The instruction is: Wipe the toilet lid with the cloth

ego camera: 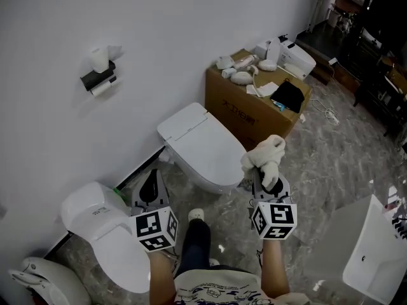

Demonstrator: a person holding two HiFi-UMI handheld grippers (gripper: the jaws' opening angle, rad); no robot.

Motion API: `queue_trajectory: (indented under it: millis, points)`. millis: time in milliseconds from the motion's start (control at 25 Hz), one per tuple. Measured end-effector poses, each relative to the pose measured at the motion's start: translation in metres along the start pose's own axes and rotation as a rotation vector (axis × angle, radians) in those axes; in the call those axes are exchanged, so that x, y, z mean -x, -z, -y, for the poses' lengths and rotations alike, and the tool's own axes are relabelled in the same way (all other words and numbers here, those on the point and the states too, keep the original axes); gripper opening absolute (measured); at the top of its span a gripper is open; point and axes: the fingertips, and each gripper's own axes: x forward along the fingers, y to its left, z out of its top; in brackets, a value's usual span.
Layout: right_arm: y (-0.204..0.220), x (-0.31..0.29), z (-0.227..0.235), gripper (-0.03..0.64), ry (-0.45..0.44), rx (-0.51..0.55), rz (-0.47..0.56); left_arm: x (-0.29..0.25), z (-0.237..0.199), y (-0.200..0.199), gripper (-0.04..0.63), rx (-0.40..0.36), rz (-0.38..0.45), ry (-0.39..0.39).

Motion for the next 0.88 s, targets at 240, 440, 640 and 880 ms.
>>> queue_trajectory:
  millis: [240,440,640,880]
  points:
    - [-0.008,-0.08,0.006,0.109,0.023,0.01,-0.003,-0.085,-0.014,-0.005,0.012,0.004,-0.004,0.027]
    - [-0.028,-0.155,-0.001,0.109,0.018,0.03,-0.003,-0.158,-0.037,-0.023,0.012,0.011,0.001,0.037]
    - [-0.038,-0.227,-0.015,0.109,0.003,0.038,-0.021,-0.223,-0.062,-0.038,0.012,0.001,-0.001,0.045]
    - [-0.028,-0.291,-0.031,0.109,-0.007,0.046,-0.073,-0.282,-0.093,-0.035,0.012,0.014,-0.027,0.043]
